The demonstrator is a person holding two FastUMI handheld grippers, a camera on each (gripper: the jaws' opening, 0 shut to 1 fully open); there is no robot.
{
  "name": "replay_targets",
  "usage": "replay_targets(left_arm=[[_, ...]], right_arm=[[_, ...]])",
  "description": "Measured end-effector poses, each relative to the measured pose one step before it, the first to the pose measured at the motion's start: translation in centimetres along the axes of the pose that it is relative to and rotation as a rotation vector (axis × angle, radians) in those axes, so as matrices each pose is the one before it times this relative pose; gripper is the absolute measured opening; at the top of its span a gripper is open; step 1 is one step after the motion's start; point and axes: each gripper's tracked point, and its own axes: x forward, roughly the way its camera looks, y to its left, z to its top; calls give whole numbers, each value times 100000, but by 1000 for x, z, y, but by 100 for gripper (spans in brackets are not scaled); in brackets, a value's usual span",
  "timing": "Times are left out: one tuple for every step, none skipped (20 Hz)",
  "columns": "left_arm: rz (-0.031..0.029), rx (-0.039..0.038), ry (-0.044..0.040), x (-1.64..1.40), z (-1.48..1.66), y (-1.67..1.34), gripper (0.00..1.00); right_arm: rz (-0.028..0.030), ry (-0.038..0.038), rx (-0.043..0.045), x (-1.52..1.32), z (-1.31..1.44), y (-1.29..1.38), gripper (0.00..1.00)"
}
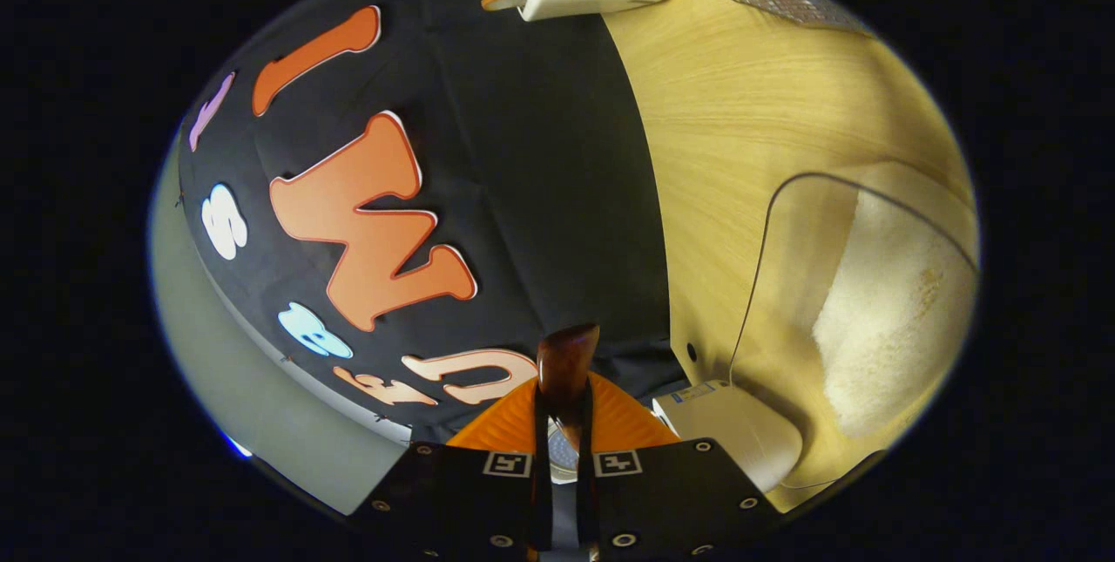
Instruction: Close the left gripper, press the button to open the rice cooker; take a wooden spoon from the chopstick holder with the right hand, scoop a spoonful of rice and pour it into the rice cooker, then put the wooden spoon back into the chopstick holder.
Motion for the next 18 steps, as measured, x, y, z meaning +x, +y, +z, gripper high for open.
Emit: replay_targets(left_arm=[[424,-268,-164,36,33,276,67],[587,93,-278,12,113,406,67],[606,455,-303,35,36,376,69],[821,298,-268,112,119,460,69],[445,131,-168,143,98,466,69],[462,-79,24,113,-20,339,69],[346,-92,-141,125,37,335,69],[924,73,250,144,-20,436,68],[587,59,158,157,-30,261,67],[200,-361,242,83,75,3,67],[2,-69,540,93,-80,131,67],[192,112,-178,271,186,177,67],[324,206,-152,197,258,162,69],[132,274,-441,181,123,61,69],[90,418,-306,190,151,35,69],[-316,628,-664,116,137,-37,69],[-5,396,-442,317,195,-22,69],[-239,469,-281,229,90,-18,67]], right_arm=[[165,1323,129,640,-899,43,12],[-938,725,-2806,536,-928,-248,12],[-697,-32,-1974,642,-635,42,11],[-1029,55,-2123,702,-554,-35,11],[372,479,-905,537,-514,386,11],[488,725,-1259,520,-739,368,11],[352,335,-1403,785,-485,424,11],[-310,287,-2148,776,-407,239,11],[-359,-192,-2562,941,-612,354,11],[-231,3,-2662,1014,-433,341,11],[102,369,-2454,900,-529,600,11],[169,804,-2627,886,-711,469,11],[364,932,-2888,947,-739,481,11],[530,786,-3480,992,-867,489,11],[128,901,-2909,792,-539,371,11],[455,994,-3451,938,-772,616,11],[895,759,-3397,816,-514,610,11],[909,420,-4379,710,-436,373,11]])
